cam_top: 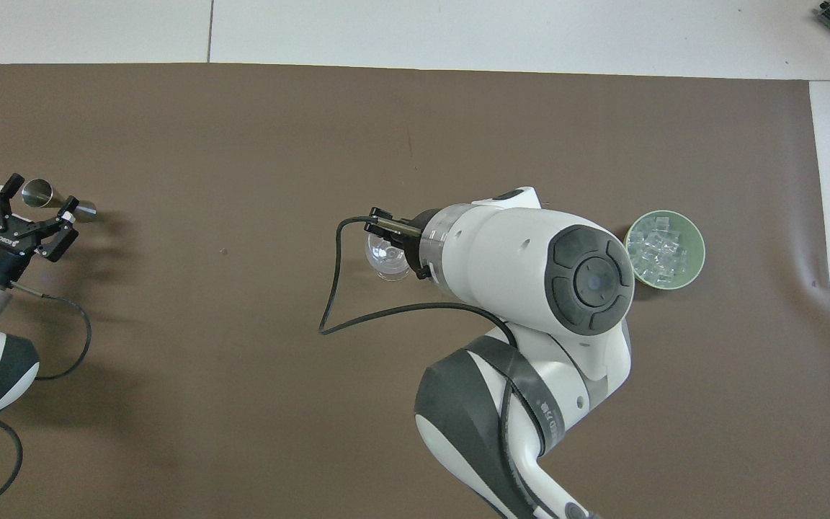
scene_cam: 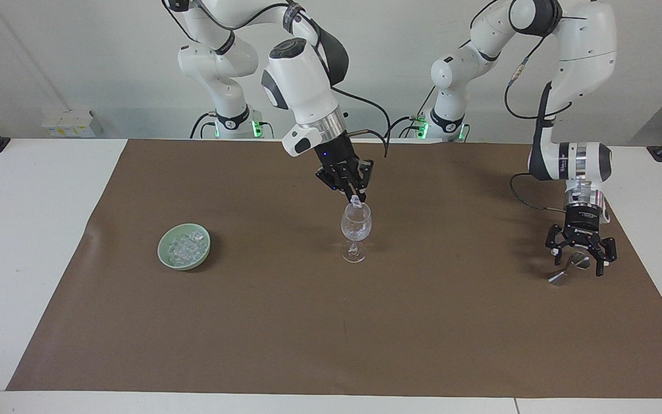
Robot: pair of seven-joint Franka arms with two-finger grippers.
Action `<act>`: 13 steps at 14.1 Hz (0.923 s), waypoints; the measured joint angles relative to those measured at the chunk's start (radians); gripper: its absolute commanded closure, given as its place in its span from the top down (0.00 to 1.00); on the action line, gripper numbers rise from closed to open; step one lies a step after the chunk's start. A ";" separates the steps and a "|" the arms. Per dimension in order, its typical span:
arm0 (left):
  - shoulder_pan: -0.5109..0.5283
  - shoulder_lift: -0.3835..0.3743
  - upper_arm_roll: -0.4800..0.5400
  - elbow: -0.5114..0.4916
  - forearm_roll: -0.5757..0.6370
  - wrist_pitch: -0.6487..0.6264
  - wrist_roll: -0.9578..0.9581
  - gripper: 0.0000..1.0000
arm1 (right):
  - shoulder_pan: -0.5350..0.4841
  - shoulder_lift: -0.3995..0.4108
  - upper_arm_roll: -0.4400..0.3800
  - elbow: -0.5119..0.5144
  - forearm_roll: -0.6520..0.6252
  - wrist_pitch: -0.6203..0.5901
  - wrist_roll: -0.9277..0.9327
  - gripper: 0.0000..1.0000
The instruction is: Pour wine and add ice with both arms
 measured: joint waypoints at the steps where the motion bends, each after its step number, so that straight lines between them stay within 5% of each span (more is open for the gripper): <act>1: 0.000 -0.009 0.000 -0.008 0.000 0.003 -0.004 1.00 | 0.000 0.006 0.000 0.000 0.000 0.008 -0.008 0.00; 13: -0.137 -0.229 -0.015 -0.029 0.009 0.280 -0.114 1.00 | 0.015 0.034 0.000 -0.010 -0.001 0.032 -0.043 0.35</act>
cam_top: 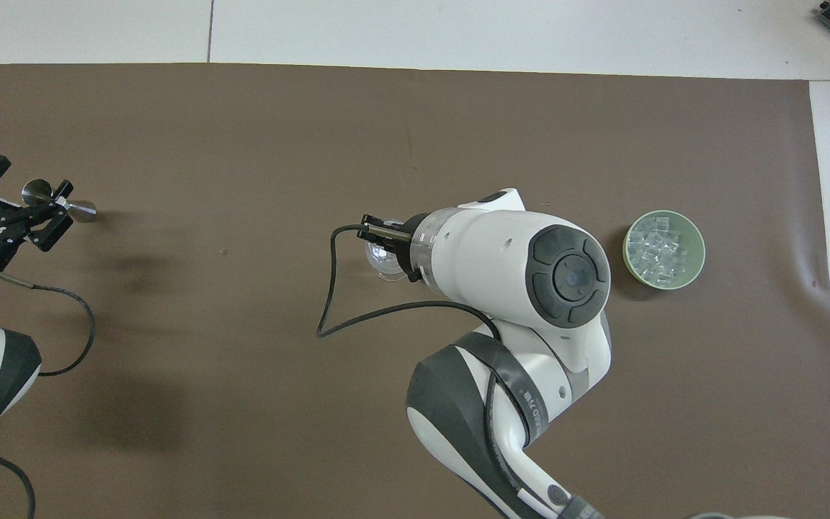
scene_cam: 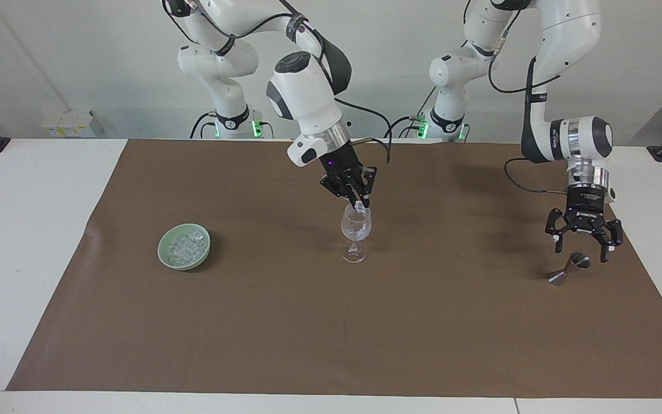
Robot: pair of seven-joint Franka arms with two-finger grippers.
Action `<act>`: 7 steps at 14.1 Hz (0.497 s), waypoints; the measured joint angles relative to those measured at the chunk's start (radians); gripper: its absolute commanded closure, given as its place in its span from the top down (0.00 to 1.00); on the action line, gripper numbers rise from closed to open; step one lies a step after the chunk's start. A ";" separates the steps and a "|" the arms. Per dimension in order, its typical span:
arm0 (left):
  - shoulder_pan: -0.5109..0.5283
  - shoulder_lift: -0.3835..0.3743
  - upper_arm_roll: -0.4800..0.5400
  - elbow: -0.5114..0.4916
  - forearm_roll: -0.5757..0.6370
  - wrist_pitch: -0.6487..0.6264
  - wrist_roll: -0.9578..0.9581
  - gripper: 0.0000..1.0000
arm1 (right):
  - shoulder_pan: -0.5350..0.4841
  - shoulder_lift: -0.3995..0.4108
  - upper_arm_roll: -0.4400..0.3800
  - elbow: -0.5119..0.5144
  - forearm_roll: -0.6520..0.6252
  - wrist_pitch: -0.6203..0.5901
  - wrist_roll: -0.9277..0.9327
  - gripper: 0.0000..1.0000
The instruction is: Pour wine and add ice with both arms
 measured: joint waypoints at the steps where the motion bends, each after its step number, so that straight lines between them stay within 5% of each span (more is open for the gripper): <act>1: -0.019 -0.018 -0.001 0.004 0.032 0.022 0.000 1.00 | 0.000 0.001 0.000 -0.001 0.000 0.000 -0.001 0.41; 5: -0.070 -0.076 -0.003 0.037 0.359 0.051 -0.014 1.00 | 0.000 0.001 0.000 -0.001 0.000 0.001 -0.001 0.67; 7: -0.087 -0.099 -0.003 0.051 0.493 0.052 -0.016 1.00 | 0.000 0.001 0.000 0.000 0.000 0.002 -0.001 1.00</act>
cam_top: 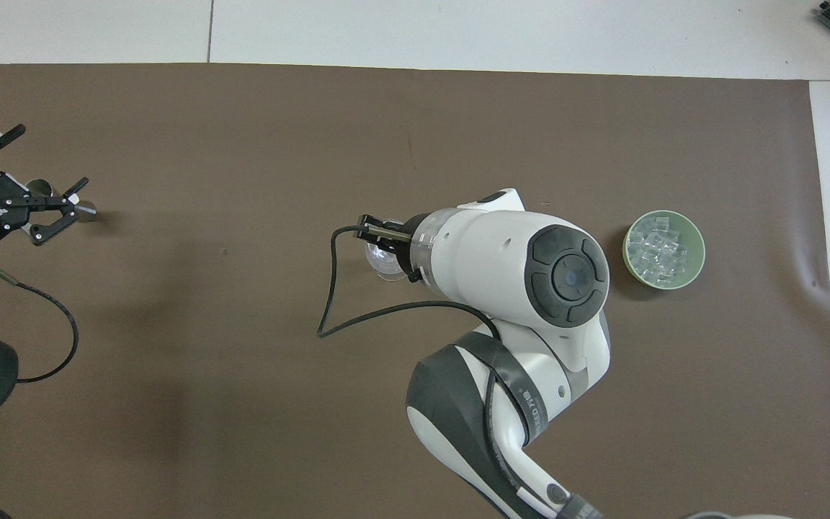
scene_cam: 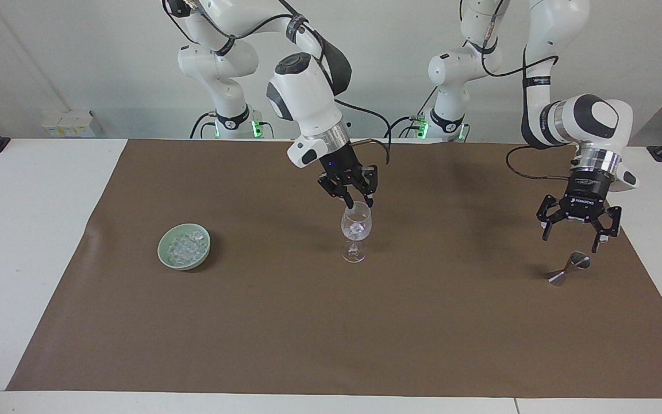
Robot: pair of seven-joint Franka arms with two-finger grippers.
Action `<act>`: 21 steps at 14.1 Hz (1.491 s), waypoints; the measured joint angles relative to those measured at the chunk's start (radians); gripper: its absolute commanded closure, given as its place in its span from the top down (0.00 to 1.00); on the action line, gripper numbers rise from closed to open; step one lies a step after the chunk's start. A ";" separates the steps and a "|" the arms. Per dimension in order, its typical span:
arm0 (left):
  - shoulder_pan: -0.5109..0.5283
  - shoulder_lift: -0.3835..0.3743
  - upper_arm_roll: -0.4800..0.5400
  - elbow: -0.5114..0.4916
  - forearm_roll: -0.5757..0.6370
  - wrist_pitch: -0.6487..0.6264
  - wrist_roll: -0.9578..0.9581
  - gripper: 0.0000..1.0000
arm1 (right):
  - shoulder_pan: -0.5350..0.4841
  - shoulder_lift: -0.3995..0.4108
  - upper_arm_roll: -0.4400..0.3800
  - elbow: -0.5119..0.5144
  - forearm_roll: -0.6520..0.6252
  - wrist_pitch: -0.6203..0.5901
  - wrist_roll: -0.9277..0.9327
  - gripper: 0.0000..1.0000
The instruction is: Pour wine and add ice with both arms
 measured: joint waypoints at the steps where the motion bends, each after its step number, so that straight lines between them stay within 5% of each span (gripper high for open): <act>1: -0.008 -0.010 -0.001 0.001 0.056 0.002 0.001 1.00 | 0.000 0.000 0.000 0.002 0.000 0.001 0.000 1.00; 6: -0.045 -0.038 -0.003 0.026 0.461 0.003 0.001 1.00 | -0.003 -0.012 -0.013 0.026 -0.036 -0.003 0.000 1.00; 10: -0.079 -0.060 -0.005 0.044 0.800 -0.054 0.001 1.00 | -0.008 -0.069 -0.079 0.060 -0.103 -0.132 0.000 1.00; 16: -0.095 -0.063 -0.005 0.243 1.360 -0.425 0.007 1.00 | -0.015 -0.153 -0.199 0.073 -0.148 -0.303 -0.086 1.00; 21: -0.163 -0.065 -0.013 0.425 1.539 -0.750 0.137 1.00 | -0.016 -0.210 -0.334 0.076 -0.154 -0.421 -0.234 1.00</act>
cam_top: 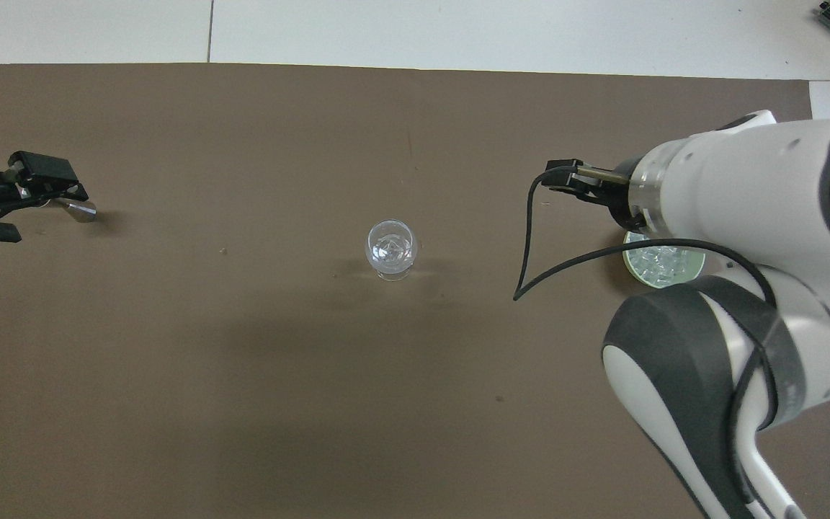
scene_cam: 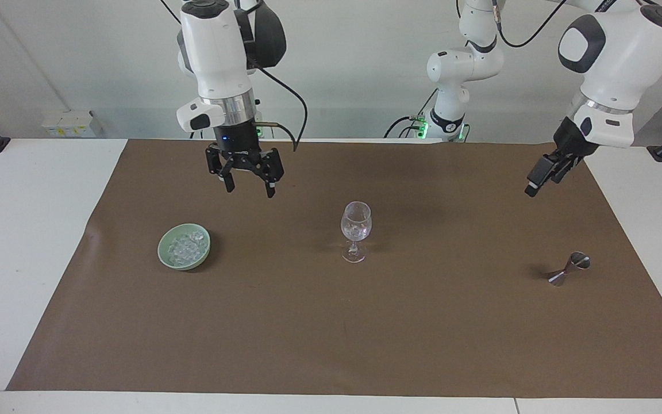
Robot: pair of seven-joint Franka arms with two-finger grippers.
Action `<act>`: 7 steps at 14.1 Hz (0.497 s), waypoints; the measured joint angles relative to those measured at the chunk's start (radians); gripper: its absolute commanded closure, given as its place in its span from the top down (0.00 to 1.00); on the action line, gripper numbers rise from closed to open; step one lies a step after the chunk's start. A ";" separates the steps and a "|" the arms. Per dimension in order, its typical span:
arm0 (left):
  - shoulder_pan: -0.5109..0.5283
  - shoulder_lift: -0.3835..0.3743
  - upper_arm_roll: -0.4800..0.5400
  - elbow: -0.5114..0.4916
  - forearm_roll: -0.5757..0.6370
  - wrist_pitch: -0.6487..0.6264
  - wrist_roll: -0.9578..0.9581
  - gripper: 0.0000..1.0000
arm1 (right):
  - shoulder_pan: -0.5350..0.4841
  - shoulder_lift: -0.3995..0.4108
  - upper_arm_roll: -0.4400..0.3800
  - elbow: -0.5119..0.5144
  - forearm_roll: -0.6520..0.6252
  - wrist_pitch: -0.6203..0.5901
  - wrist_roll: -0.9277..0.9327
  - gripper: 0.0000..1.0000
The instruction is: Pour wine and add ice with both arms
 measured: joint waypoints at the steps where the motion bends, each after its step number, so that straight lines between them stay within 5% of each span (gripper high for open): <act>1: -0.008 -0.001 0.000 0.026 0.026 -0.046 0.027 1.00 | 0.000 -0.007 -0.021 0.000 0.000 -0.019 -0.023 1.00; 7: -0.035 0.001 -0.005 0.087 0.116 -0.174 0.119 1.00 | 0.000 -0.018 -0.119 0.047 0.000 -0.157 -0.137 1.00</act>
